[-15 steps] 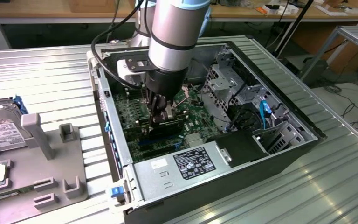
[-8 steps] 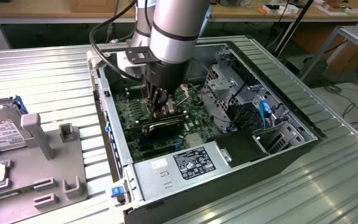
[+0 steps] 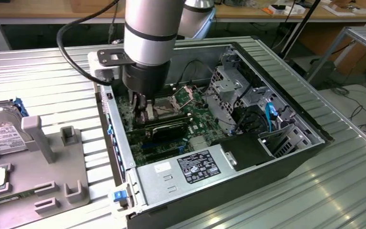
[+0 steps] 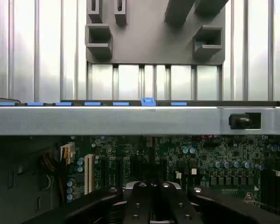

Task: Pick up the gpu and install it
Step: 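Press down on the gpu until it lock into place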

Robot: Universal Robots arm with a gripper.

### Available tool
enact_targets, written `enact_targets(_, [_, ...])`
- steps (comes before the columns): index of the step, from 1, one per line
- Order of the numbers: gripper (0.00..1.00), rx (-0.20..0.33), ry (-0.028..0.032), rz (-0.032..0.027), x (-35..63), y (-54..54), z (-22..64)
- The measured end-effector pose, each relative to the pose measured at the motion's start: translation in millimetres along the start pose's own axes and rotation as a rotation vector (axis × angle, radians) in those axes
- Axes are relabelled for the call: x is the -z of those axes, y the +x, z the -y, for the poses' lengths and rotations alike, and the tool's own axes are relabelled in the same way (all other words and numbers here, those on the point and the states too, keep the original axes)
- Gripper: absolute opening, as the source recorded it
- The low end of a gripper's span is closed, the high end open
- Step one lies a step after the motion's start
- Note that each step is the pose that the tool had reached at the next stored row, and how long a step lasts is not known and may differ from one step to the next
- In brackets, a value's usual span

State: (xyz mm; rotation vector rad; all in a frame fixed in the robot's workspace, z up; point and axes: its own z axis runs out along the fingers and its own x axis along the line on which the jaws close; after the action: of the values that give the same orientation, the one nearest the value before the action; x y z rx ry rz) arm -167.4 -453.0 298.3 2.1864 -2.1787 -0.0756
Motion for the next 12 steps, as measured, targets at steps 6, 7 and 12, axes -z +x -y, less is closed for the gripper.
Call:
enact_targets(6, [0.11, -0.007, 0.0021, 0.0007, -1.4, -27.9, -27.7])
enact_targets(7, [0.11, -0.007, 0.0021, 0.0006, -0.1, -27.9, -27.8])
enact_targets(12, [0.11, -0.007, 0.0019, 0.0004, 5.7, -28.1, -22.5])
